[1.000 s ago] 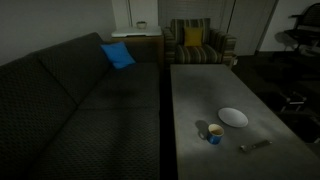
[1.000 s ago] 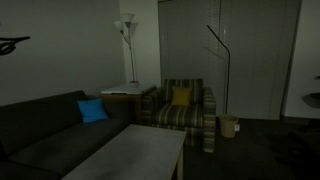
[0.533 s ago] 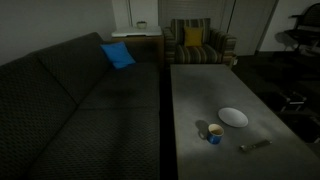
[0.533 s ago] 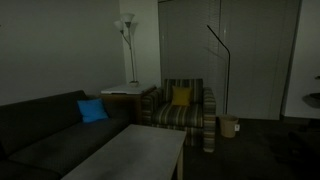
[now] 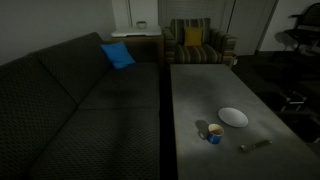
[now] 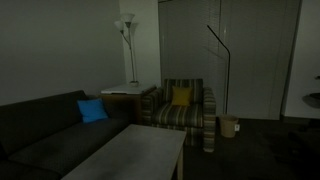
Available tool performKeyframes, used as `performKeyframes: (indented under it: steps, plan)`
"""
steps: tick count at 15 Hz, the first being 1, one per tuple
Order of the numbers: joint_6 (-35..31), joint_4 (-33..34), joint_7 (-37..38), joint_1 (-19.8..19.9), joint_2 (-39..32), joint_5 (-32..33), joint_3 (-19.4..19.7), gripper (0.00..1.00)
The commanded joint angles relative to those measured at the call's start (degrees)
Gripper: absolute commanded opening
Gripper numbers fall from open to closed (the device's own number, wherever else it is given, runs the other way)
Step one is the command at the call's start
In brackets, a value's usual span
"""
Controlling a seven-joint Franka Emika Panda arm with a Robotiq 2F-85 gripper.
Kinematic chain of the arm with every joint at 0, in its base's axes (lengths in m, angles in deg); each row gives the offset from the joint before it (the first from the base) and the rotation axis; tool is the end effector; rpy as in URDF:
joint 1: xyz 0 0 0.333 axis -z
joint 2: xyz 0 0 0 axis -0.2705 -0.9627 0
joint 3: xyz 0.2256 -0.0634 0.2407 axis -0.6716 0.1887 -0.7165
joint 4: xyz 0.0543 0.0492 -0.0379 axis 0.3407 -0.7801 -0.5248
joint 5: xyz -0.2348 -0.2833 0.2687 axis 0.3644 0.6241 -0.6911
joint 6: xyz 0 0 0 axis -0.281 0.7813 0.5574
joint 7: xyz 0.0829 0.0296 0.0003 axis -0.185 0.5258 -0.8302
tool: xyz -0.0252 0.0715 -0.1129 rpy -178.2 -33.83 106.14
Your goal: Move the spoon to the right
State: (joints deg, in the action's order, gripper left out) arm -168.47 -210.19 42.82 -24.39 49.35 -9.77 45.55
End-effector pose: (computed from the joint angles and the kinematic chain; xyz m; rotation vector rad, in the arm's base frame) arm 0.4923 0.1072 0.2672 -2.7611 -1.3424 0.0139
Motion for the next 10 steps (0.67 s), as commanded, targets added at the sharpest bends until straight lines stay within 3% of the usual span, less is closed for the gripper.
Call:
performKeyframes:
  steps: [1, 5, 8, 9, 10]
  plan:
    - [0.3, 7.3, 2.8, 0.8, -5.7, 8.6, -1.2, 1.0]
    - [0.3, 16.7, 0.2, 2.1, -15.6, 10.6, -0.9, 1.0]
    - [2.2, 24.5, -8.4, 5.2, -24.8, 5.2, -2.3, 1.0]
    - [0.4, 18.5, -2.9, 3.9, -18.4, 8.3, -2.2, 1.0]
    - [0.4, 20.6, -5.0, 4.7, -21.3, 7.3, -2.4, 1.0]
